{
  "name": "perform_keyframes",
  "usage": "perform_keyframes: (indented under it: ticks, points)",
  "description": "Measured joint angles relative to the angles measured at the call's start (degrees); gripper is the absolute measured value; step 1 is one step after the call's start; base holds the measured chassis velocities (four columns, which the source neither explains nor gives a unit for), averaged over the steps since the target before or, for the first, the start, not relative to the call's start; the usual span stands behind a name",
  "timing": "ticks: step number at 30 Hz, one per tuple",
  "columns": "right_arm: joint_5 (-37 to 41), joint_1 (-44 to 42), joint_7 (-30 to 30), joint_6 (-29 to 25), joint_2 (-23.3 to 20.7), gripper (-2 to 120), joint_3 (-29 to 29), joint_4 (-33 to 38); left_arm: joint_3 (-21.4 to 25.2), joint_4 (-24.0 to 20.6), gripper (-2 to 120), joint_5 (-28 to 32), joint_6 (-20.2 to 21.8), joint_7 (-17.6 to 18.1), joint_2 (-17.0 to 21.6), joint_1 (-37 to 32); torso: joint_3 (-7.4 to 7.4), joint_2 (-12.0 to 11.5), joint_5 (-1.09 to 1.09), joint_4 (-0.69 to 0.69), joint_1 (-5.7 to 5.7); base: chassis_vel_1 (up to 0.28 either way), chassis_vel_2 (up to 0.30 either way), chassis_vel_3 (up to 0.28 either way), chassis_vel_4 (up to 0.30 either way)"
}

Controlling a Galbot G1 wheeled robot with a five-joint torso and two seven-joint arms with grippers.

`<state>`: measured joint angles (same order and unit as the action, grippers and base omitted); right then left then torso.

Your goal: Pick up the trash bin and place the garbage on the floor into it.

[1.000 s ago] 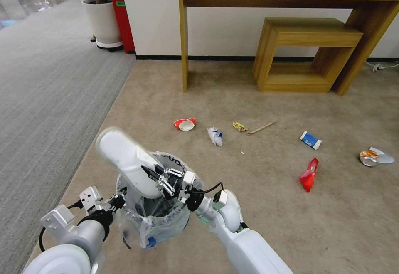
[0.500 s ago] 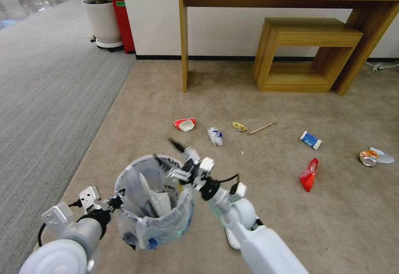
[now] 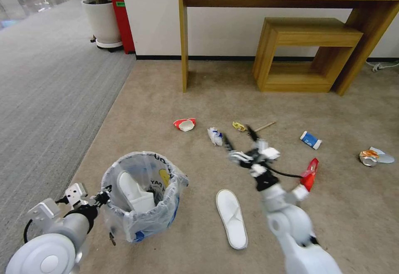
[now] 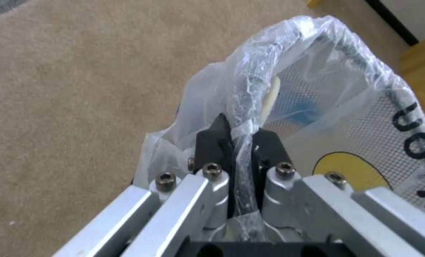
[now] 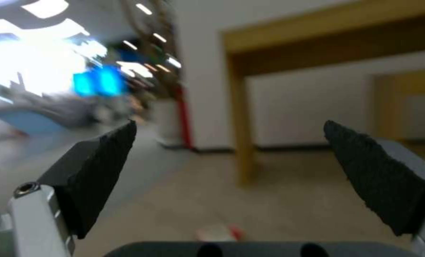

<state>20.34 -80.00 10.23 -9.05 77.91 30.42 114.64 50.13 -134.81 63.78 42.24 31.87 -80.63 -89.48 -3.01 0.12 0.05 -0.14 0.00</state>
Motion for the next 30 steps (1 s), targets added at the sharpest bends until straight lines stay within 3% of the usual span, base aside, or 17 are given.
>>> perform_keyframes:
  ticks: [3,6,24,30]
  points:
    - [-4.3,-4.4,-13.2,8.4,0.1,100,3.5,3.8,2.1,0.1,3,0.2,0.0,-1.2,0.0,-0.1,0.00,0.0,0.00,-0.01,0.00,0.000,0.000,0.000,0.000]
    - [-5.7,-6.6,-16.6,12.5,0.0,100,4.9,5.6,3.2,-0.2,3,0.3,0.0,-1.8,0.1,-0.1,0.00,0.0,-0.01,0.00,0.00,0.000,0.000,0.000,0.000]
    - [-9.2,-8.7,-15.9,13.3,0.4,100,5.2,4.8,7.1,-0.7,3,0.7,-0.1,-3.7,-0.3,-1.3,0.00,0.0,-0.01,0.00,0.00,0.000,0.000,0.000,0.000]
    - [-7.6,-7.8,-16.7,6.5,0.0,100,4.0,1.9,8.0,-1.2,3,0.6,-0.1,-3.7,-0.6,-1.8,0.00,0.0,-0.01,0.00,0.00,0.000,0.000,0.000,0.000]
